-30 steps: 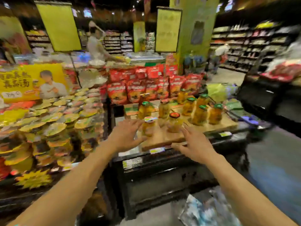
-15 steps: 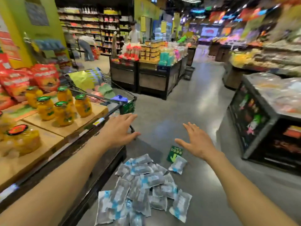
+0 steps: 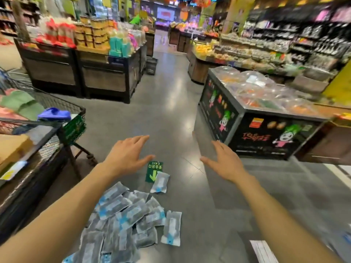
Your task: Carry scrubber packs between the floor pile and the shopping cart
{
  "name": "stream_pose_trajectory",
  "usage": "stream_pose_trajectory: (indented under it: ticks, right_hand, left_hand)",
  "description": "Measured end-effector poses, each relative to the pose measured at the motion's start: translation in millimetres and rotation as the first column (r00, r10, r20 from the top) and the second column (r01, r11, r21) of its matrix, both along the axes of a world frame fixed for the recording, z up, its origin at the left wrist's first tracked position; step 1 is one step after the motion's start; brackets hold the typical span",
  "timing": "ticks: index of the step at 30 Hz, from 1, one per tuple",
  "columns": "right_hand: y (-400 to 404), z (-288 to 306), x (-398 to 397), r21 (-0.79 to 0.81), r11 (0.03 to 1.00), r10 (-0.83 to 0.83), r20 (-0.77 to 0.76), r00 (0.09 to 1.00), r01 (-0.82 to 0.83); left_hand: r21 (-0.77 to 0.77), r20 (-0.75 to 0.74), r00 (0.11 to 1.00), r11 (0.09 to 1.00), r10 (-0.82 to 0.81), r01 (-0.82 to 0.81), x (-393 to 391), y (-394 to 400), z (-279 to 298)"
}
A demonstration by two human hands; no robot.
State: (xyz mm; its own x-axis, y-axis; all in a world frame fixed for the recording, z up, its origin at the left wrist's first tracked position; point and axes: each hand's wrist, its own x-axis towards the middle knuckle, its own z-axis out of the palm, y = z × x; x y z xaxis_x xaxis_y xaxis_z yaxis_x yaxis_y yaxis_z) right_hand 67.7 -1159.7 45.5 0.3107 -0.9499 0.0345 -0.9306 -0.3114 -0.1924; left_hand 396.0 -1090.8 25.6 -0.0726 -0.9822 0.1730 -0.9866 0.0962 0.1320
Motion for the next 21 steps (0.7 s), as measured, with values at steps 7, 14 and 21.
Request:
stream_pose_trajectory:
  ticks: [7, 14, 21]
  right_hand:
    - [-33, -48, -7, 0.117, 0.989, -0.091, -0.021, 0.996, 0.093]
    - [-83, -211, 9, 0.329, 0.941, -0.114, 0.068, 0.991, 0.086]
    - [-125, -493, 9, 0.349, 0.931, -0.170, 0.163, 0.972, 0.104]
  left_hand:
    - [0.142, -0.015, 0.998, 0.988, -0.058, 0.059, -10, -44, -57]
    - [0.262, -0.069, 0.996, 0.965, 0.053, -0.033, -21, -84, -210]
    - [0.290, -0.176, 0.976, 0.954, 0.128, -0.073, -35, -127, -490]
